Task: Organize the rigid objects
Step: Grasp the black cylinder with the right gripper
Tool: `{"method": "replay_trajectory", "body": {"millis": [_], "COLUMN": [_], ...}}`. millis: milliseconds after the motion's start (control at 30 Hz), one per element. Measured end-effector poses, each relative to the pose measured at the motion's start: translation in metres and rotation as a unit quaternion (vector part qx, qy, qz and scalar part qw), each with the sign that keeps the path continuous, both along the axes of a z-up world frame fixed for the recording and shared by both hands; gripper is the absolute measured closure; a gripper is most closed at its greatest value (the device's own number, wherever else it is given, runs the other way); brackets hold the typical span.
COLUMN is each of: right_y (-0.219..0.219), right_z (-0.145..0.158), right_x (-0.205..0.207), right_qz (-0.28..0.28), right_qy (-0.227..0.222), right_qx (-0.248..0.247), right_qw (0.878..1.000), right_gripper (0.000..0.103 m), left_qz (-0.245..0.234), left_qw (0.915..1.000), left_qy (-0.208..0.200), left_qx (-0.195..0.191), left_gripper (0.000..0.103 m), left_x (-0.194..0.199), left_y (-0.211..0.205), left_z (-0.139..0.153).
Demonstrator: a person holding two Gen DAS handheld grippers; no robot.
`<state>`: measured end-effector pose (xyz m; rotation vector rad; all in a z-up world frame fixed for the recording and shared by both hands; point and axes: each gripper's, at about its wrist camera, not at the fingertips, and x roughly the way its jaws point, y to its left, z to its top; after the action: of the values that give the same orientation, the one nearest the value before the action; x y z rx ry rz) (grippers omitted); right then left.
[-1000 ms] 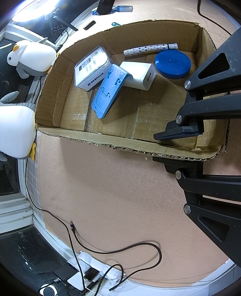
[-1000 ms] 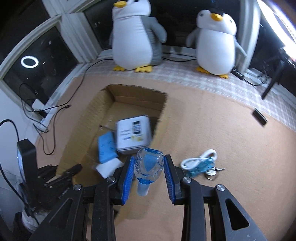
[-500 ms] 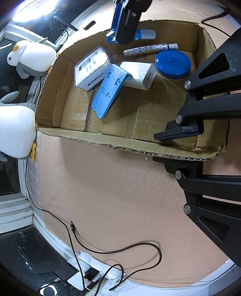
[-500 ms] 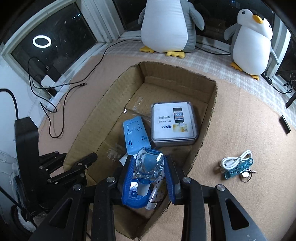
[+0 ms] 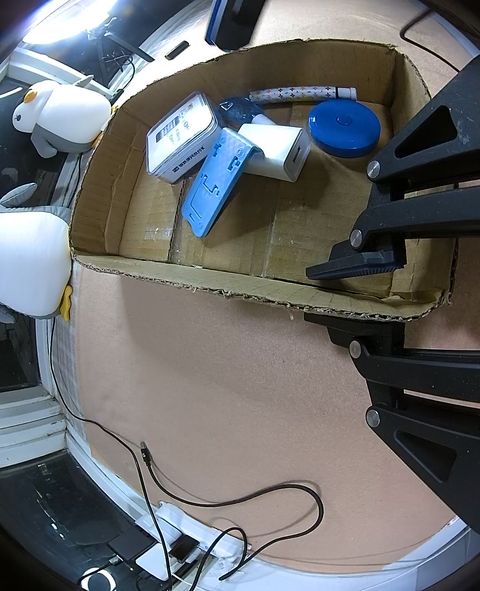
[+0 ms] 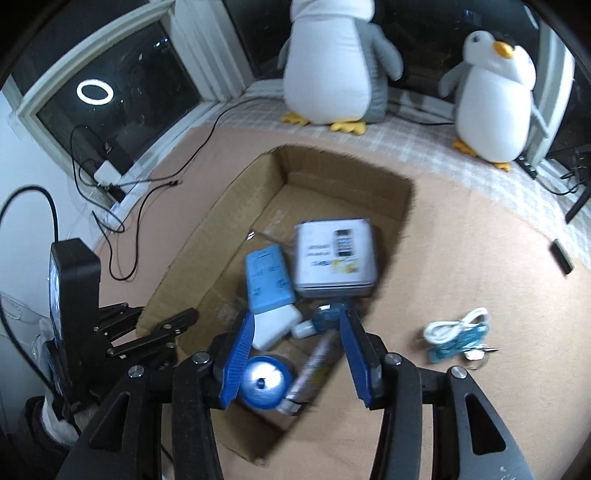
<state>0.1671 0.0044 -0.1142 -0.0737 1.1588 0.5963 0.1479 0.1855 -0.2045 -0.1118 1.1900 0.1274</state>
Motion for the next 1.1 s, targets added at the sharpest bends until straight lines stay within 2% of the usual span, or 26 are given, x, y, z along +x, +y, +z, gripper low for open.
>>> {"method": "replay_trajectory", "body": {"millis": [333, 433, 700, 1100], "right_y": [-0.104, -0.131, -0.202, -0.227], "right_z": [0.001, -0.006, -0.025, -0.055], "right_x": [0.044, 0.059, 0.106, 0.166], "right_qz": [-0.085, -0.104, -0.148, -0.126], "right_qy": [-0.017, -0.027, -0.023, -0.017], "right_qx": [-0.005, -0.029, -0.037, -0.084], "right_qw": [0.996, 0.994, 0.988, 0.988], "right_gripper": [0.058, 0.059, 0.059, 0.059], "left_qz": [0.0, -0.001, 0.003, 0.022], "left_qw": [1.0, 1.0, 0.9999, 0.9991], "left_qy": [0.002, 0.004, 0.011, 0.033], "left_qx": [0.003, 0.004, 0.006, 0.011], "left_gripper": [0.086, 0.086, 0.086, 0.086], "left_x": [0.001, 0.001, 0.004, 0.01], "left_y": [0.001, 0.0, 0.0, 0.001], "left_z": [-0.001, -0.001, -0.001, 0.001]}}
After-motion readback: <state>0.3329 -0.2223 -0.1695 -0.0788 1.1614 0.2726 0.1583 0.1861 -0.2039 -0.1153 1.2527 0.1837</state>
